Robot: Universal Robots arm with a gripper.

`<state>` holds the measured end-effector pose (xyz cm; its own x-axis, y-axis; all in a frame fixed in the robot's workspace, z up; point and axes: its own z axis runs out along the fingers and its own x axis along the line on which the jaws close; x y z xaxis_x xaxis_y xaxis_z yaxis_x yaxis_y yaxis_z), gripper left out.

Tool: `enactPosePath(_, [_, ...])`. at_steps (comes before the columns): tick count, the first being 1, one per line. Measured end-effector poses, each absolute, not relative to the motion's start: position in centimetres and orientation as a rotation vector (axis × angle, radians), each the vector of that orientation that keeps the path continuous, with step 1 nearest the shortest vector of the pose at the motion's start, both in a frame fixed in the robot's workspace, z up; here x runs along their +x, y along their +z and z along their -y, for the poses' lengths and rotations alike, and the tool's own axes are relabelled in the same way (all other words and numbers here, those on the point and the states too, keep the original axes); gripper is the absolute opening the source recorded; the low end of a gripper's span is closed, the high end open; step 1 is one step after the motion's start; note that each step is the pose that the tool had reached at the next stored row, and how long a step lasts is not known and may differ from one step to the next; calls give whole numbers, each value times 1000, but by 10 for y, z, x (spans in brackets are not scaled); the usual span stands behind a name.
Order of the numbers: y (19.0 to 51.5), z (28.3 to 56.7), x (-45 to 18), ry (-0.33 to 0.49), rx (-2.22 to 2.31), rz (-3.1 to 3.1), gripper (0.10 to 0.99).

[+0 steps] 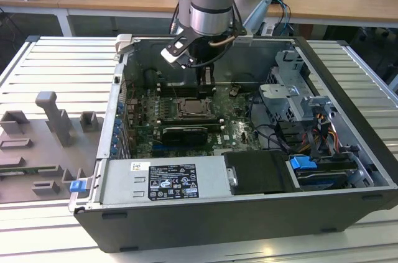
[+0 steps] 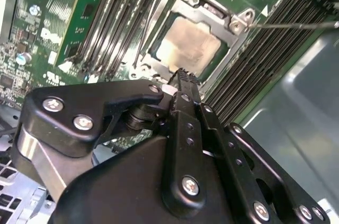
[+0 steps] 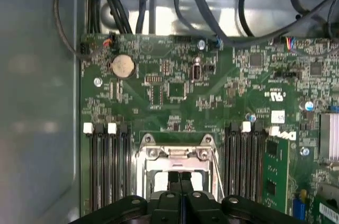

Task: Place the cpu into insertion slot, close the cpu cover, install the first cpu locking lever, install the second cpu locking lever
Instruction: 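Close the cpu cover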

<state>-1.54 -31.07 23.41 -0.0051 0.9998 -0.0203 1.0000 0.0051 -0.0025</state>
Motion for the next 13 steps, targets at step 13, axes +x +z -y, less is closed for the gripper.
enactPosePath(13, [211, 311, -51, -24, 2165, -2258, 106])
